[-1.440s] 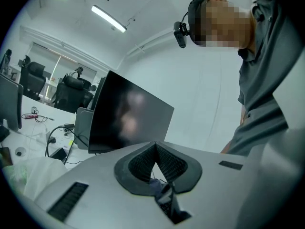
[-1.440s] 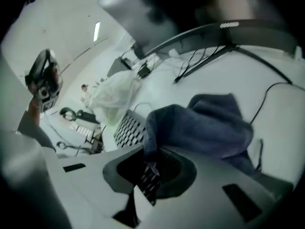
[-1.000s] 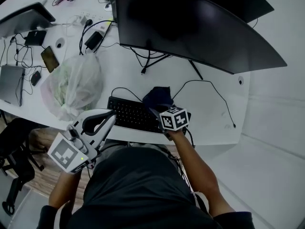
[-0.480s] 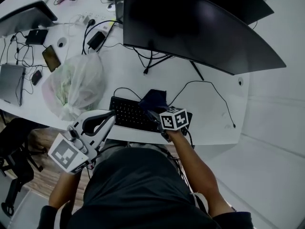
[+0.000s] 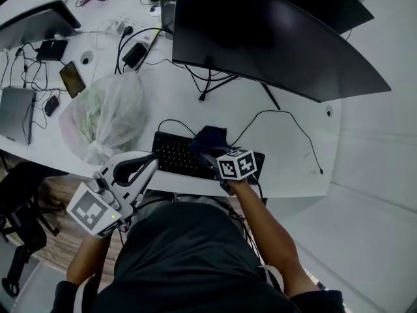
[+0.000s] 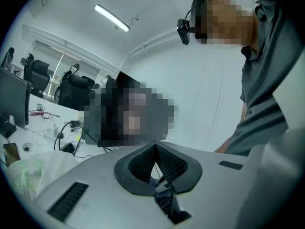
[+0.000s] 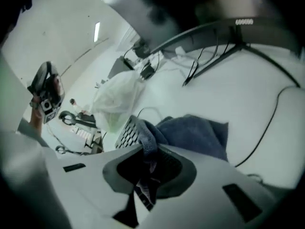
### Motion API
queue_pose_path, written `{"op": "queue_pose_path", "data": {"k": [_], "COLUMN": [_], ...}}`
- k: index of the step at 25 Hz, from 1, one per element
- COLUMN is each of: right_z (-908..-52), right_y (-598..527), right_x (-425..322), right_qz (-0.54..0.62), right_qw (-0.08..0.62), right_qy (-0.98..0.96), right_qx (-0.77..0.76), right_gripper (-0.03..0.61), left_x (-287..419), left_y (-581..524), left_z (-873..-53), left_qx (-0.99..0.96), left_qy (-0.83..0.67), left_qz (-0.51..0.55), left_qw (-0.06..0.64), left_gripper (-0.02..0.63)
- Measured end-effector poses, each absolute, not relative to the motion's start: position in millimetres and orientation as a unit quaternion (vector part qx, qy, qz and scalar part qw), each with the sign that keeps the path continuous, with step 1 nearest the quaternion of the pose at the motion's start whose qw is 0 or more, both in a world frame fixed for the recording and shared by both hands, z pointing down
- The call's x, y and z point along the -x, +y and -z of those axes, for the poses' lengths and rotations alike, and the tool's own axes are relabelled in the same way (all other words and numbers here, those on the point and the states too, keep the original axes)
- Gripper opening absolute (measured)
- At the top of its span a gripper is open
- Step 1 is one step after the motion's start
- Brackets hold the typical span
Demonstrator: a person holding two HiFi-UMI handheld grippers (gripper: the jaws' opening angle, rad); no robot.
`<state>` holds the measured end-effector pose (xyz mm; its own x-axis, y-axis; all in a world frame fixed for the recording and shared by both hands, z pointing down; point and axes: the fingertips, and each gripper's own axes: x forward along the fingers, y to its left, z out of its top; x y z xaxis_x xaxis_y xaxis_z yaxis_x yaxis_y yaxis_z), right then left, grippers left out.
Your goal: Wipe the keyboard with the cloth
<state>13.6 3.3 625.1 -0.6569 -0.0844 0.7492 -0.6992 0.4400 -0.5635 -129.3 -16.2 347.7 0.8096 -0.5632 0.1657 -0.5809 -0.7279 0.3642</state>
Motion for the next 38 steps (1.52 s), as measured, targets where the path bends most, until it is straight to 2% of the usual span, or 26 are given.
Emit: {"op": "queue_pose_path", "data": {"k": [3,7,9,16,21,25,30,31,32,33,38], "right_z": [-620,-633,-637,-621,-635,-622,-599,-603,-610,-617,-634], "right_y": [-19,80,92,-17,76,53,23,24,26,28,26], "right_x": [-20,21,24,-17,18,11,6,7,8,9,7], "right_qz": [-0.467,-0.522,-0.527,-0.471,-0.513,-0.467,-0.343,-0.318,-0.298,-0.284,-0.274], "right_qw": [0.316,0.339,0.341,0.316,0.335,0.348,0.385,0.401,0.419,0.434,0.448], "right_qy": [-0.776,-0.763,-0.762,-0.774,-0.766,-0.790,-0.837,-0.840,-0.841,-0.838,-0.829], "right_qx": [-0.283,-0.173,-0.160,-0.280,-0.193,-0.191,-0.184,-0.178,-0.172,-0.167,-0.191], "right_gripper": [0.044,0.044,0.043,0.043,0.043,0.044,0.049,0.096,0.187,0.210,0.200], "left_x": [127,126,128,124,124,123,116,116,116,115,110], "left_y": [-18,-17,-14,-17,-14,-15,-18,-18,-17,-16,-11], "left_z": [-340,-337,-344,-348,-349,-353,-349,-349,-351,-352,-354], "left_qx": [-0.931,-0.930,-0.928,-0.929,-0.925,-0.928,-0.930,-0.932,-0.932,-0.932,-0.931], "left_qy": [-0.306,-0.307,-0.305,-0.301,-0.303,-0.300,-0.296,-0.296,-0.297,-0.296,-0.294], "left_qz": [-0.013,-0.004,-0.013,-0.030,-0.028,-0.028,-0.027,-0.025,-0.027,-0.029,-0.031], "left_qw": [0.199,0.204,0.214,0.215,0.227,0.221,0.215,0.209,0.207,0.209,0.211], "left_gripper": [0.005,0.005,0.005,0.005,0.005,0.005,0.005,0.005,0.005,0.005,0.005]}}
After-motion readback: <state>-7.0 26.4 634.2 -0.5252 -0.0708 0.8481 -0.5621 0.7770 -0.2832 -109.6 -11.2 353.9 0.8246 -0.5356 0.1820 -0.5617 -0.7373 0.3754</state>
